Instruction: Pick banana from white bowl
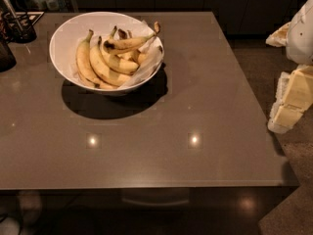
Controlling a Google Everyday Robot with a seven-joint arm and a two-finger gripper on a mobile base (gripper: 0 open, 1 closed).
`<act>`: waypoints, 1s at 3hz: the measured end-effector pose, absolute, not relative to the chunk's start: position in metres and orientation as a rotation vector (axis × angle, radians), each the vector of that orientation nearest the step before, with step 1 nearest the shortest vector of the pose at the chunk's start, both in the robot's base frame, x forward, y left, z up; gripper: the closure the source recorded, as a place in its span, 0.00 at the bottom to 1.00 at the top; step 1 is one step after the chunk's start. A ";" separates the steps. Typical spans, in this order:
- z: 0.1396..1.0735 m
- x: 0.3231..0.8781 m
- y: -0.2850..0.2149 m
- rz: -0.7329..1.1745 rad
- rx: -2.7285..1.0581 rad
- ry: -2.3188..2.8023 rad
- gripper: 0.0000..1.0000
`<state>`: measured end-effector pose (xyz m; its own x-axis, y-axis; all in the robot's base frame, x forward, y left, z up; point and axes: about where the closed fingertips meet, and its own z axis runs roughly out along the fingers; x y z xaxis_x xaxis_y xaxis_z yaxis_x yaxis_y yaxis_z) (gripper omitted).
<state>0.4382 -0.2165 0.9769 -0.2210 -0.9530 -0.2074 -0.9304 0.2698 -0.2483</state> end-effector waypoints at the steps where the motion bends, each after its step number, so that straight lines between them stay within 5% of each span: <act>1: 0.977 0.438 -0.216 -0.101 -1.723 2.230 0.00; 3: 0.999 0.465 -0.192 -0.151 -1.804 2.098 0.00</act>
Offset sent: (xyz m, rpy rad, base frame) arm 0.0151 0.0129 0.0099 -0.0381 -0.0365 0.0138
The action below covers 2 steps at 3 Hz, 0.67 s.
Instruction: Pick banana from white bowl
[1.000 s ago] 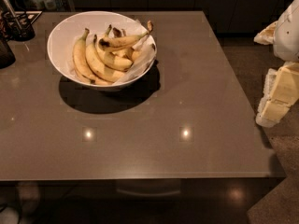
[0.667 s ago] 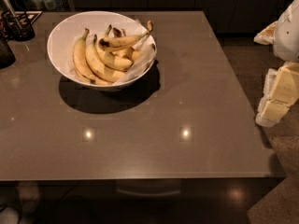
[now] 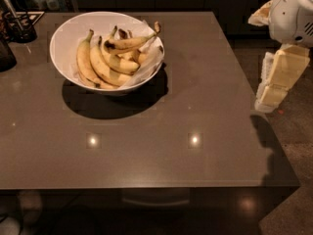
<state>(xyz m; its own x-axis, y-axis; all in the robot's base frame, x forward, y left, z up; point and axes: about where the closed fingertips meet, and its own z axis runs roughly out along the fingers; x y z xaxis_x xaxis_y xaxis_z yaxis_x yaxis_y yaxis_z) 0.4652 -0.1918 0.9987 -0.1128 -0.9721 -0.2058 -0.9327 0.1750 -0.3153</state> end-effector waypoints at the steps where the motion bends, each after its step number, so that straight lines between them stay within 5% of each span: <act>1: 1.019 0.489 -0.170 -0.129 -1.905 1.948 0.00; 2: 1.019 0.489 -0.170 -0.129 -1.904 1.949 0.00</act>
Offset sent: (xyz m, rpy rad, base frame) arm 0.0193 0.0181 0.0121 0.0126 -0.0118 0.1098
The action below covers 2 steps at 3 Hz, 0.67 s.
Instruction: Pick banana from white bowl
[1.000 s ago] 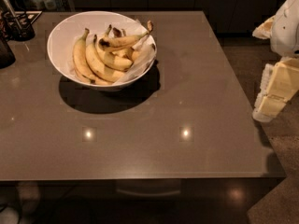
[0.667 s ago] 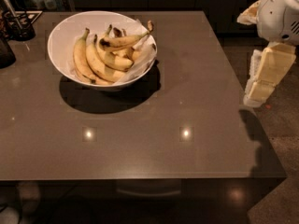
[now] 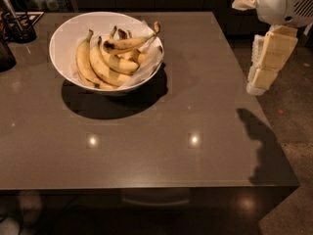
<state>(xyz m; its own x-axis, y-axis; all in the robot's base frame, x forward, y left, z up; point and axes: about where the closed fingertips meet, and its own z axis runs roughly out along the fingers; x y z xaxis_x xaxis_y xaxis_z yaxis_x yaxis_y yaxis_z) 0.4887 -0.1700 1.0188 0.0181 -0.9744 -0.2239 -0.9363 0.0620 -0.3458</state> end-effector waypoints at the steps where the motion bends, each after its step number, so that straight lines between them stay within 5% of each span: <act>1: 1.018 0.511 -0.152 -0.140 -1.922 1.885 0.00; 2: 1.014 0.551 -0.123 -0.151 -2.001 1.776 0.00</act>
Offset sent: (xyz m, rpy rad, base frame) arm 0.1175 0.0893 -0.0083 -0.0166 -0.0921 0.2696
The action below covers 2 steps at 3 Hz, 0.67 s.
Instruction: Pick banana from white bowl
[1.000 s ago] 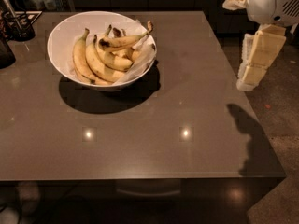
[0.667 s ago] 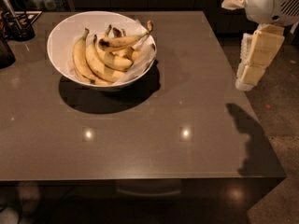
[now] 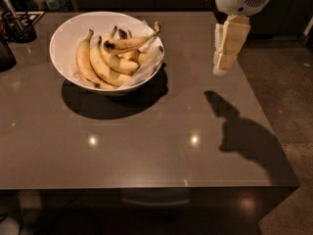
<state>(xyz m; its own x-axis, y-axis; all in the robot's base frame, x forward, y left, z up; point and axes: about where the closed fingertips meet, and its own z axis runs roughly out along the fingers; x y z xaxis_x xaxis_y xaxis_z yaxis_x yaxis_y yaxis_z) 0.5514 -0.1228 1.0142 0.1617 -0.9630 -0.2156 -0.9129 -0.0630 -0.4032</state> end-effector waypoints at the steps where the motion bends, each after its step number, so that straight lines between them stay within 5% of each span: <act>1: 1.010 0.585 -0.093 -0.143 -2.074 1.685 0.00; 2: 1.011 0.588 -0.088 -0.141 -2.077 1.671 0.00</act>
Offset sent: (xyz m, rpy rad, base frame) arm 0.0299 0.0267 -0.0039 -0.0089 -0.0092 0.0753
